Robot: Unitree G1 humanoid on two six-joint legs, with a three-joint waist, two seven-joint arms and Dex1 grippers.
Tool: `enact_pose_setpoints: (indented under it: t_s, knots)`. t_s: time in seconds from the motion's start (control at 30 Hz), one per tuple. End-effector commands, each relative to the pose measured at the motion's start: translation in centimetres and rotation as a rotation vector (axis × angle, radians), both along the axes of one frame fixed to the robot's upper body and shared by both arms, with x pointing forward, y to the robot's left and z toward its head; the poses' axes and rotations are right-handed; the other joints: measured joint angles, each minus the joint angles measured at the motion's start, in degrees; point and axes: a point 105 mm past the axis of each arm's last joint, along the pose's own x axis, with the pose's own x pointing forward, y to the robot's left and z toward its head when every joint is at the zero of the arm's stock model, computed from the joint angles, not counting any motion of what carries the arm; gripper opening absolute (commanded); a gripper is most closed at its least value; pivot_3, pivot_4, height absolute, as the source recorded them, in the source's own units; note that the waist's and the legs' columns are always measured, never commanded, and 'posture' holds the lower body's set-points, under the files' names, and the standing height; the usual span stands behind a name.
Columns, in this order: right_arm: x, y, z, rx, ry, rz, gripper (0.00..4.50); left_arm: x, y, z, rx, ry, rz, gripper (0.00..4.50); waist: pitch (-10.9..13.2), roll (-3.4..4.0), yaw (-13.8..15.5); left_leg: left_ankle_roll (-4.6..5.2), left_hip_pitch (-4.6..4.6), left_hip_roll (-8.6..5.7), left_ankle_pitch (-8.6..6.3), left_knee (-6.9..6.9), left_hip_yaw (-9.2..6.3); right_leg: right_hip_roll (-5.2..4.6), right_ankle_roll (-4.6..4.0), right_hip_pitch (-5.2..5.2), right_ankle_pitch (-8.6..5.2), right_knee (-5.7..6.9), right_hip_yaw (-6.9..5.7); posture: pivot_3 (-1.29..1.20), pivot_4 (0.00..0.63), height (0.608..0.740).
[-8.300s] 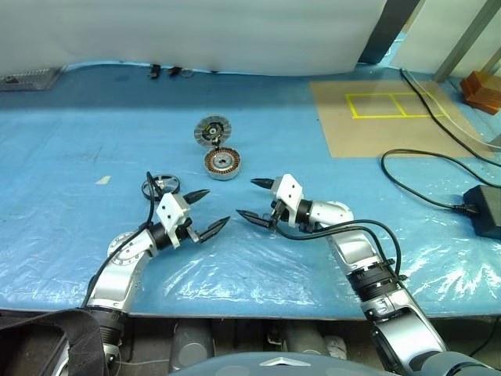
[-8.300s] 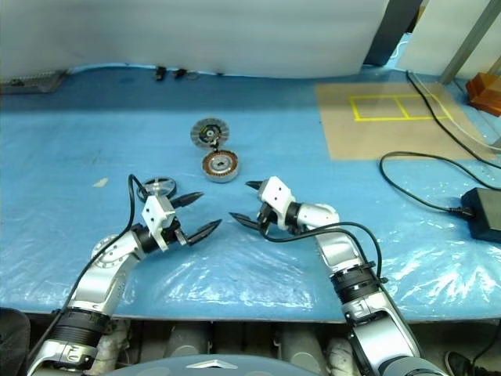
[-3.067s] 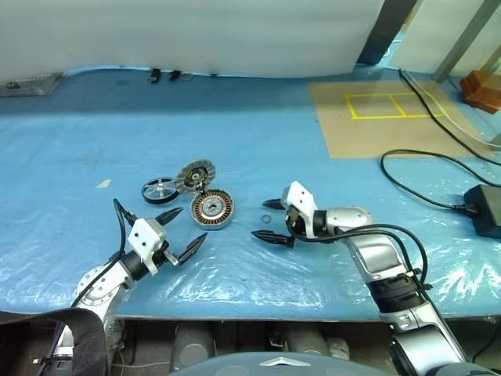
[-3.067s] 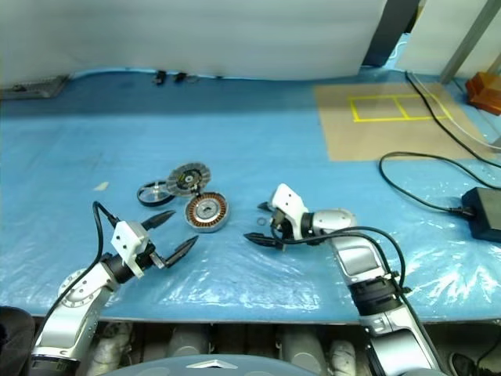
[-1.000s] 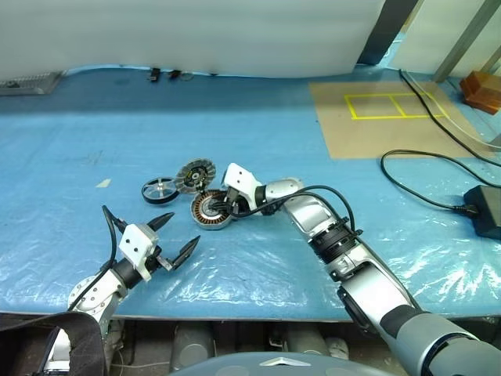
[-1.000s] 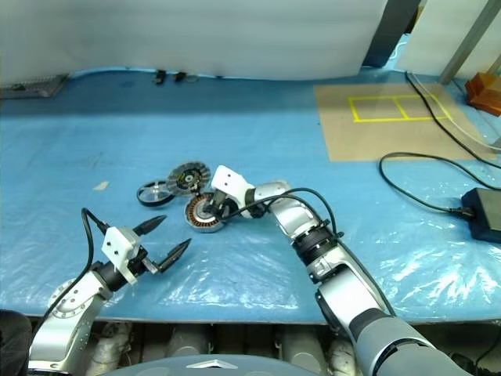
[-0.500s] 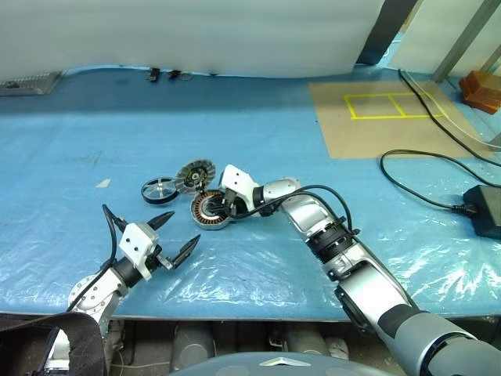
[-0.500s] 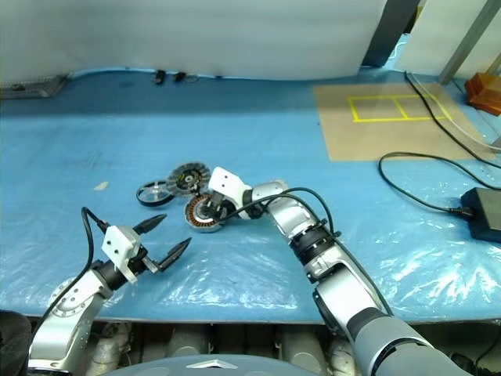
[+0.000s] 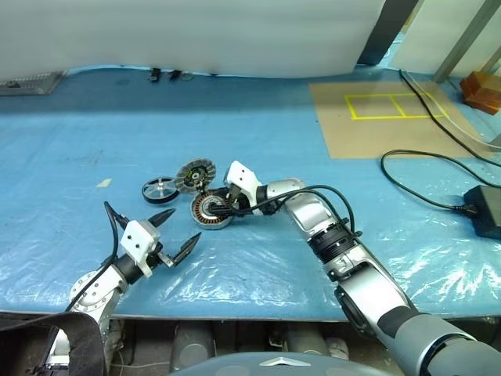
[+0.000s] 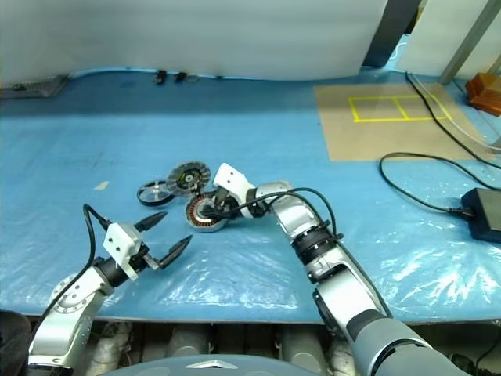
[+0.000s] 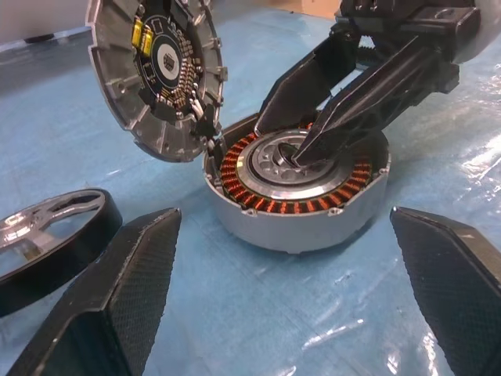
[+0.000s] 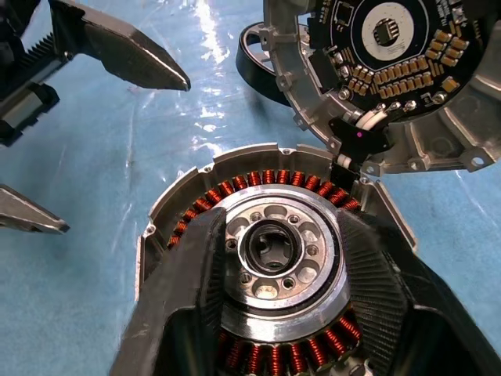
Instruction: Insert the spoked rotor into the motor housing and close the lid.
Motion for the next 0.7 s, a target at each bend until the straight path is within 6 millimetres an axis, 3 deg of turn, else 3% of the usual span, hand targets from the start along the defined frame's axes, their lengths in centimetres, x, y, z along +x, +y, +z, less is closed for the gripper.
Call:
enact_pose_setpoints:
  t_s: [0.03,0.13,0.17,0.53,0.6,0.7]
  knots:
    - [-0.5,0.9,1.0,0.048,-0.022,0.015,1.17,0.0,-0.1,0.4,0.009,-0.020,-0.015,4.50,0.00,0.00,-0.03,0.00,0.00,0.00,0.00,0.00,0.00,0.00,0.00,-0.01,0.00,0.00,0.00,0.00,0.150,0.740]
    - [-0.8,1.1,0.2,0.027,-0.019,0.014,0.16,0.0,0.0,0.4,0.010,-0.018,-0.017,4.50,0.00,0.00,-0.02,-0.01,0.00,0.00,0.00,-0.01,0.00,0.00,0.00,-0.01,0.00,0.00,0.00,0.00,0.150,0.740]
    - [-0.9,1.0,-0.1,0.014,-0.025,0.015,0.03,0.1,0.0,0.3,0.010,-0.018,-0.017,4.50,0.00,0.00,-0.02,-0.01,0.01,-0.01,0.00,-0.01,0.00,0.00,0.00,-0.01,0.00,0.00,0.00,0.00,0.150,0.740]
    - [-0.9,0.6,-2.5,-0.125,-0.122,0.035,0.03,0.2,-0.1,0.4,0.013,-0.022,-0.020,4.50,-0.01,-0.01,-0.06,-0.01,0.19,-0.01,0.00,-0.01,0.01,-0.01,0.00,0.13,-0.01,0.02,0.01,0.00,0.150,0.740]
    - [-0.8,0.7,-1.9,-0.093,-0.119,0.028,0.03,0.3,0.0,0.5,0.013,-0.025,-0.018,4.50,-0.01,-0.01,-0.05,0.00,0.25,-0.01,0.00,-0.02,0.02,-0.01,0.00,0.17,-0.01,0.02,0.02,0.00,0.150,0.740]
    - [-0.8,0.8,0.7,0.044,-0.091,0.041,0.03,0.8,0.4,1.5,-0.020,-0.053,0.010,4.50,0.00,-0.01,0.00,0.00,0.26,-0.02,-0.01,-0.01,0.02,-0.01,0.00,0.17,-0.01,0.03,0.03,0.00,0.150,0.740]
